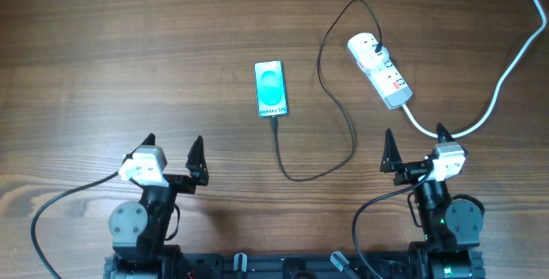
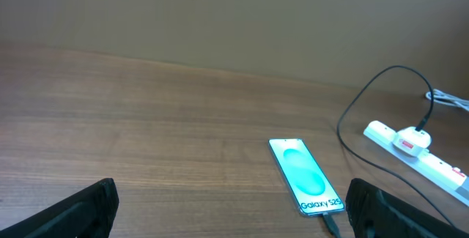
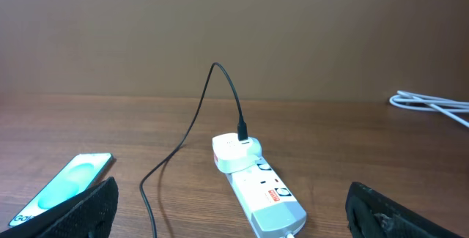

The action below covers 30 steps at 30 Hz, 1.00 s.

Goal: Plug charger to phone and switch on socket

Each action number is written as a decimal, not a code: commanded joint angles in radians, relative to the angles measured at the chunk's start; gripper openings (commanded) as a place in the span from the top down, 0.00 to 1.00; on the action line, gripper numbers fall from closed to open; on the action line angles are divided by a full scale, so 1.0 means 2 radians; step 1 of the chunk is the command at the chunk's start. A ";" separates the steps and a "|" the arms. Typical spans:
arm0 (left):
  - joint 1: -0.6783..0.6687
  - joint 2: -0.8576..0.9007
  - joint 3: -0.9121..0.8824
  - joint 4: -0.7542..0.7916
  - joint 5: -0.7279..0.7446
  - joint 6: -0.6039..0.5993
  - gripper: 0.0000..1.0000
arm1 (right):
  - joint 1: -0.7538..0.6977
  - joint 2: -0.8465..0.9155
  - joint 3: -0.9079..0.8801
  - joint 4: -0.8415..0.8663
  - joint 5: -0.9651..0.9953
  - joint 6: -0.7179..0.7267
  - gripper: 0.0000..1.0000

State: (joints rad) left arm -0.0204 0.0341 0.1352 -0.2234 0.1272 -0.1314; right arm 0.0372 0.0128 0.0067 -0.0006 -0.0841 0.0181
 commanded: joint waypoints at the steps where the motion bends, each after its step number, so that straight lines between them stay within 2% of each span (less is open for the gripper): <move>1: 0.011 -0.016 -0.022 0.027 -0.003 0.012 0.00 | -0.002 -0.005 -0.001 0.001 0.007 0.006 0.00; 7: 0.013 -0.016 -0.064 0.112 -0.005 0.012 0.00 | -0.002 -0.005 -0.001 0.001 0.007 0.006 0.00; 10: 0.019 -0.016 -0.065 0.121 -0.009 0.012 0.00 | -0.002 -0.005 -0.001 0.001 0.007 0.005 0.00; 16: 0.035 -0.016 -0.065 0.077 -0.010 0.017 0.00 | -0.002 -0.005 -0.001 0.001 0.007 0.006 0.00; 20: 0.035 -0.016 -0.065 0.077 -0.010 0.064 0.00 | -0.002 -0.005 -0.001 0.001 0.007 0.006 0.00; 30: 0.035 -0.016 -0.065 0.075 -0.089 0.064 0.00 | -0.002 -0.005 -0.001 0.001 0.007 0.006 0.00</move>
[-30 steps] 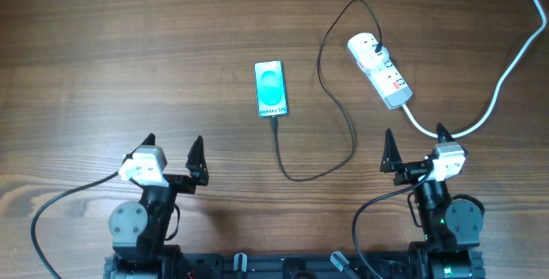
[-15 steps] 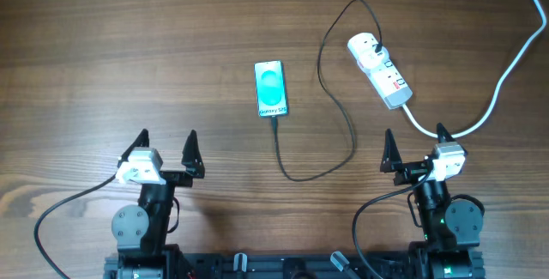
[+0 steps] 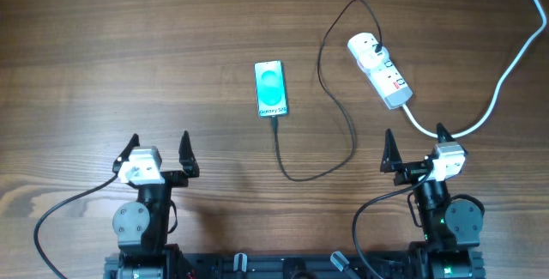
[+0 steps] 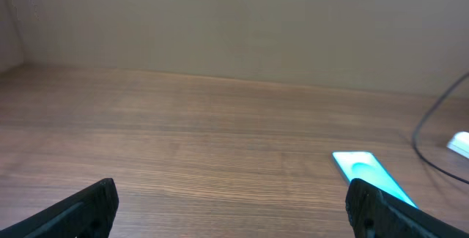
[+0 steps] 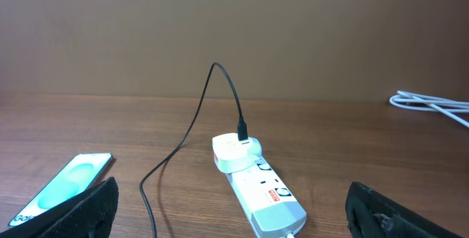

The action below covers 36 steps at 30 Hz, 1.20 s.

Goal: Plug charger to phone and switch on socket

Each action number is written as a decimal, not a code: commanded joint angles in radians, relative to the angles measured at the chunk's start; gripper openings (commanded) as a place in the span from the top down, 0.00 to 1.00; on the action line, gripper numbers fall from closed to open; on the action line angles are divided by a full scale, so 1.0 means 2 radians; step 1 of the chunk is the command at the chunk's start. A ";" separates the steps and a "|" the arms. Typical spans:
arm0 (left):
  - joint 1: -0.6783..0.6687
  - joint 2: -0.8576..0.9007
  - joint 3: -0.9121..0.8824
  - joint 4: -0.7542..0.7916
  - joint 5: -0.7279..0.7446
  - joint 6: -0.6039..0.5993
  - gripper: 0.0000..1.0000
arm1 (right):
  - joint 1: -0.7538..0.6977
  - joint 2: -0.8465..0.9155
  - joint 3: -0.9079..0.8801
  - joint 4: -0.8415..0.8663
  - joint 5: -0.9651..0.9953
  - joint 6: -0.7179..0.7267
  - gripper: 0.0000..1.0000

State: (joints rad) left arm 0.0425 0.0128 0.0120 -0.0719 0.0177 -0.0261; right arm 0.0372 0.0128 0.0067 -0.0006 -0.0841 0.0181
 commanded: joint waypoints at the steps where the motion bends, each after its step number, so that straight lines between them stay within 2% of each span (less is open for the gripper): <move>1: 0.004 -0.005 -0.003 -0.001 -0.033 0.017 0.00 | -0.002 -0.005 -0.001 0.001 0.007 0.006 0.00; 5: 0.004 -0.005 -0.003 -0.002 -0.027 0.038 0.00 | -0.002 -0.005 -0.001 0.001 0.007 0.006 0.00; 36: 0.002 -0.005 -0.003 0.000 -0.019 0.037 0.00 | -0.002 -0.005 -0.001 0.001 0.007 0.006 0.00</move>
